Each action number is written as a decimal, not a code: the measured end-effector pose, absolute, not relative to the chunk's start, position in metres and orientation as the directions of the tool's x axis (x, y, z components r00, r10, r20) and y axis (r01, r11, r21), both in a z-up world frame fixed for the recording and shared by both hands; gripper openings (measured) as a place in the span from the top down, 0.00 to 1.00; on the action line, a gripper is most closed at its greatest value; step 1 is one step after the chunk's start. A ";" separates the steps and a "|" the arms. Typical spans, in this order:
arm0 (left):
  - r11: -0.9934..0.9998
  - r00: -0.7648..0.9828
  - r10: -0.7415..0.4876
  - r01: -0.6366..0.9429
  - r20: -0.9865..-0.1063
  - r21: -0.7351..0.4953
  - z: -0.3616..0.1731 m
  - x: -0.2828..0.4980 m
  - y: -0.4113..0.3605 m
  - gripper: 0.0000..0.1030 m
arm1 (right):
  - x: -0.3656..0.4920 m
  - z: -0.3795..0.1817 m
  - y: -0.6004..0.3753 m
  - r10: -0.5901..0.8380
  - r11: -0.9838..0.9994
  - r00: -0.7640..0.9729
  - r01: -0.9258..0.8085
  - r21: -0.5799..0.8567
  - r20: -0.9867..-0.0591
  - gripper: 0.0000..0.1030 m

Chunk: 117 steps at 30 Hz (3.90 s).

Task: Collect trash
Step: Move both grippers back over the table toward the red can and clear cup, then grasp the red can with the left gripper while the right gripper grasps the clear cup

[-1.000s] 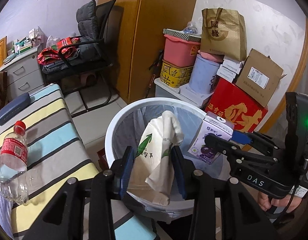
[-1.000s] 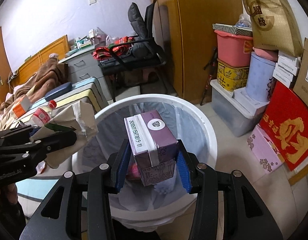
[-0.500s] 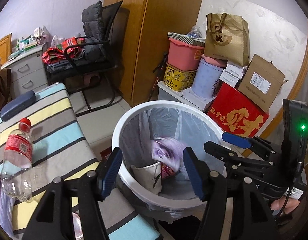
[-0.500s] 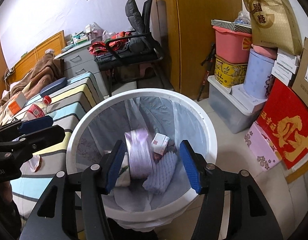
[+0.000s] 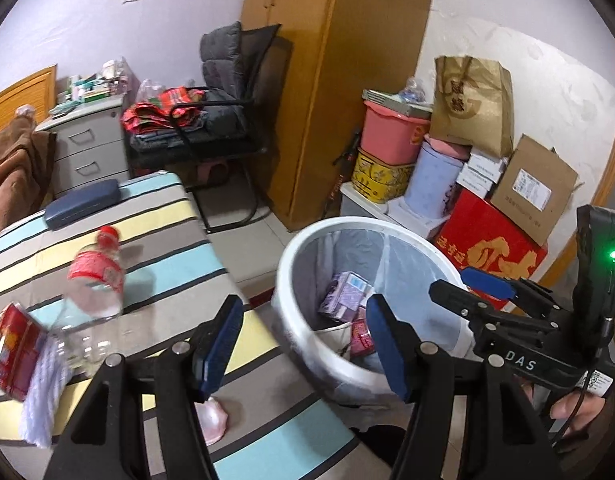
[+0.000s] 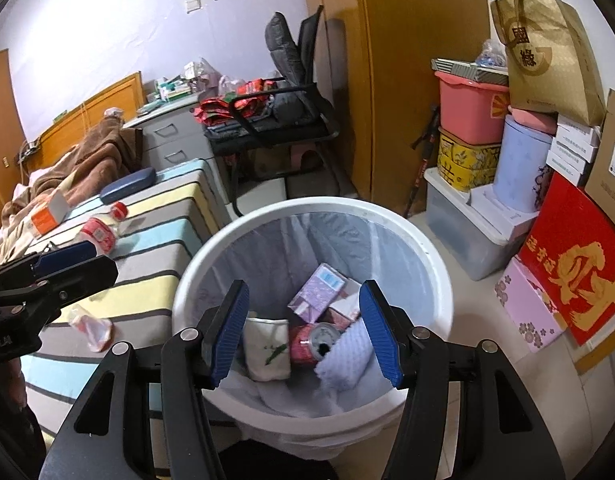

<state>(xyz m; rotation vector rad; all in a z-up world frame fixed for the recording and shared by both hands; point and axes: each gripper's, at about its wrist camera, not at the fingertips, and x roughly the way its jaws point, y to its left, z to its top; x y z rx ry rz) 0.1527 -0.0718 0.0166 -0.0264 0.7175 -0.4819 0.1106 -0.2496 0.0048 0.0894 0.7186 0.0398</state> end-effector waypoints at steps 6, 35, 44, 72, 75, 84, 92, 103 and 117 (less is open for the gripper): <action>0.924 0.697 -0.373 0.342 -0.612 -0.173 0.019 0.144 -0.032 0.36 | 0.107 0.011 -0.229 0.108 0.993 0.765 -0.053 0.106 -0.635 0.43; 0.984 0.758 -0.142 0.042 -0.637 -0.170 0.000 0.135 0.134 0.36 | 0.114 -0.014 -0.103 0.349 0.925 0.632 -0.351 0.146 -0.692 0.43; 0.989 0.735 -0.145 0.096 -0.662 -0.110 -0.008 0.149 0.138 0.36 | 0.119 -0.023 -0.085 0.363 0.917 0.597 -0.364 0.162 -0.715 0.44; 0.988 0.651 -0.143 0.132 -0.746 -0.074 -0.038 0.188 0.135 0.46 | 0.124 -0.030 -0.079 0.371 0.911 0.572 -0.375 0.169 -0.731 0.66; 0.988 0.649 -0.149 0.127 -0.746 -0.086 -0.038 0.188 0.136 0.46 | 0.124 -0.030 -0.079 0.372 0.912 0.573 -0.372 0.172 -0.730 0.66; 0.988 0.657 -0.151 0.119 -0.738 -0.097 -0.036 0.183 0.137 0.47 | 0.125 -0.028 -0.083 0.374 0.914 0.583 -0.362 0.181 -0.722 0.68; 0.988 0.677 -0.151 0.113 -0.720 -0.101 -0.026 0.172 0.136 0.48 | 0.123 -0.024 -0.090 0.382 0.914 0.600 -0.355 0.195 -0.703 0.69; 0.986 0.652 -0.165 0.113 -0.740 -0.121 -0.038 0.171 0.135 0.49 | 0.120 -0.020 -0.092 0.390 0.913 0.617 -0.357 0.199 -0.684 0.69; 0.989 0.636 -0.148 0.096 -0.757 -0.114 -0.043 0.174 0.131 0.45 | 0.116 -0.014 -0.097 0.389 0.915 0.631 -0.352 0.199 -0.671 0.69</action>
